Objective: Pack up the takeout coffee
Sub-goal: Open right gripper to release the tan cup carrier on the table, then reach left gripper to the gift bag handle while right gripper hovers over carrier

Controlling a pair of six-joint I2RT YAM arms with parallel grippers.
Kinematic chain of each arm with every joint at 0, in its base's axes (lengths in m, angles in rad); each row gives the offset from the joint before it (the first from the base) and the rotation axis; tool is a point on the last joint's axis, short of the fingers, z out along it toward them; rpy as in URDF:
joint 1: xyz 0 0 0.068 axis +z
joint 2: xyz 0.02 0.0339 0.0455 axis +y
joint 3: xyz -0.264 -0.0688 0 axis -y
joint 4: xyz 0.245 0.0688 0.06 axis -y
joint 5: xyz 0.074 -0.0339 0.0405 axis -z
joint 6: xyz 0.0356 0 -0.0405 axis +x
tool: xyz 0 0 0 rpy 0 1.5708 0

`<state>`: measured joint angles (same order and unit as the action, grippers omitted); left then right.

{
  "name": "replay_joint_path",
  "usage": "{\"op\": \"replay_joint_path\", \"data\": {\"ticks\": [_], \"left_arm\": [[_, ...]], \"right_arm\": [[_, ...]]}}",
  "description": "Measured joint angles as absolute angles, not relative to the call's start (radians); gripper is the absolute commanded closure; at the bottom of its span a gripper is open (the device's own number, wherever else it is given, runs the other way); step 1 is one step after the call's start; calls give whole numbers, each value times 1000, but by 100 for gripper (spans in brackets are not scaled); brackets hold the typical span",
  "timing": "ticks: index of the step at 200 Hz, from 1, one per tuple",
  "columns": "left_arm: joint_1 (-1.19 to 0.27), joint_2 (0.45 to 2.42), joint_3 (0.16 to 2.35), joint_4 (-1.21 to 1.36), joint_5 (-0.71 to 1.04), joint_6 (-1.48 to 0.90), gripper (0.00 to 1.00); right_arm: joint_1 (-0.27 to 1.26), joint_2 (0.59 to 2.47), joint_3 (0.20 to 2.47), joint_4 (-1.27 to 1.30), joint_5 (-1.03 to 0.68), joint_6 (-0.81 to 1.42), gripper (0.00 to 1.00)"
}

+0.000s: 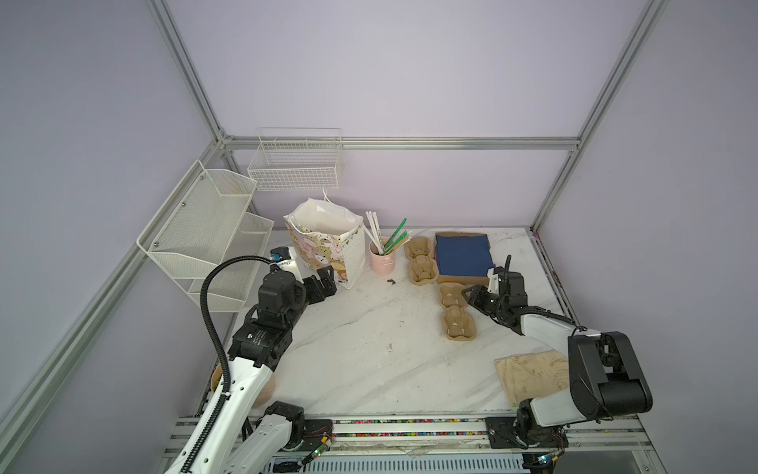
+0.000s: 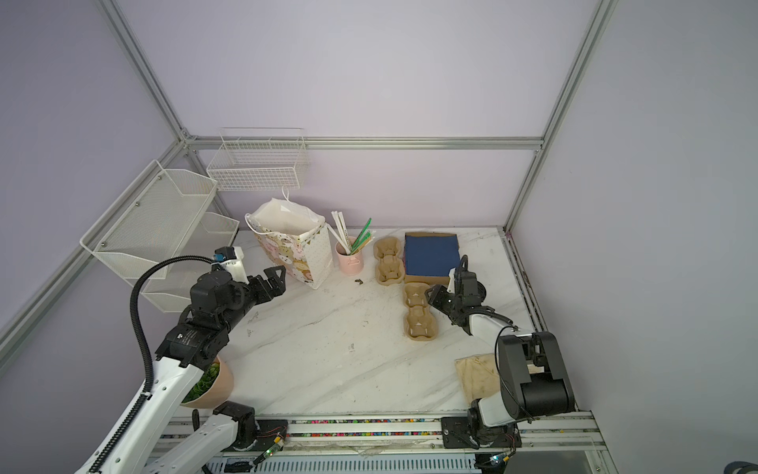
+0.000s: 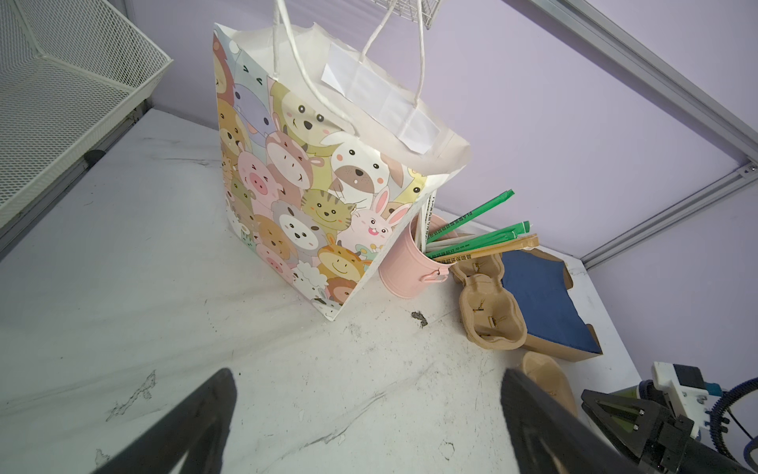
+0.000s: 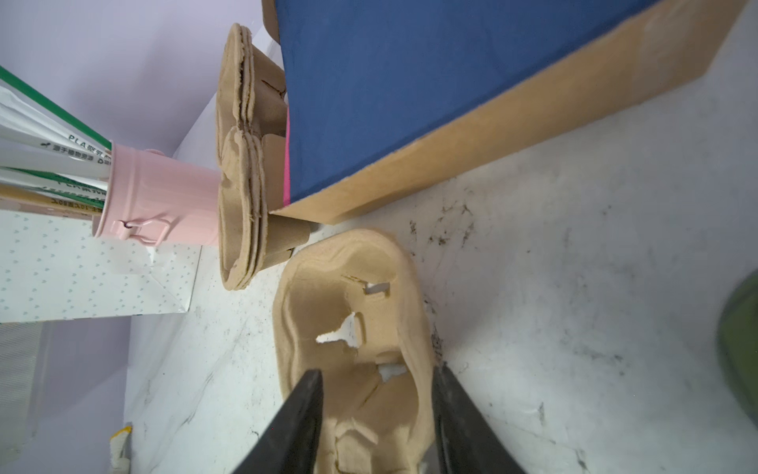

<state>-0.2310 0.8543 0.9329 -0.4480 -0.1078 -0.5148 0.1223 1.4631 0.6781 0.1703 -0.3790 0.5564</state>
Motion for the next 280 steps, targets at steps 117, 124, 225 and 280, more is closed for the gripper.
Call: {"op": "replay_joint_path", "data": {"ticks": [117,124,225,280], "left_arm": [[-231,842,933,-448,-113,-514,0],[-231,841,933,-448,-114,-514,0],[-231,838,933,-448,-125,-513,0],[-231,838,933,-448,-127,-513,0]], "right_arm": [[280,1694,1005,195,-377,598,42],[282,1723,1026,198,-377,602,42],[306,1931,1190,228,-345,624,42],[348,1945,1205,245,-347,638,42]]}}
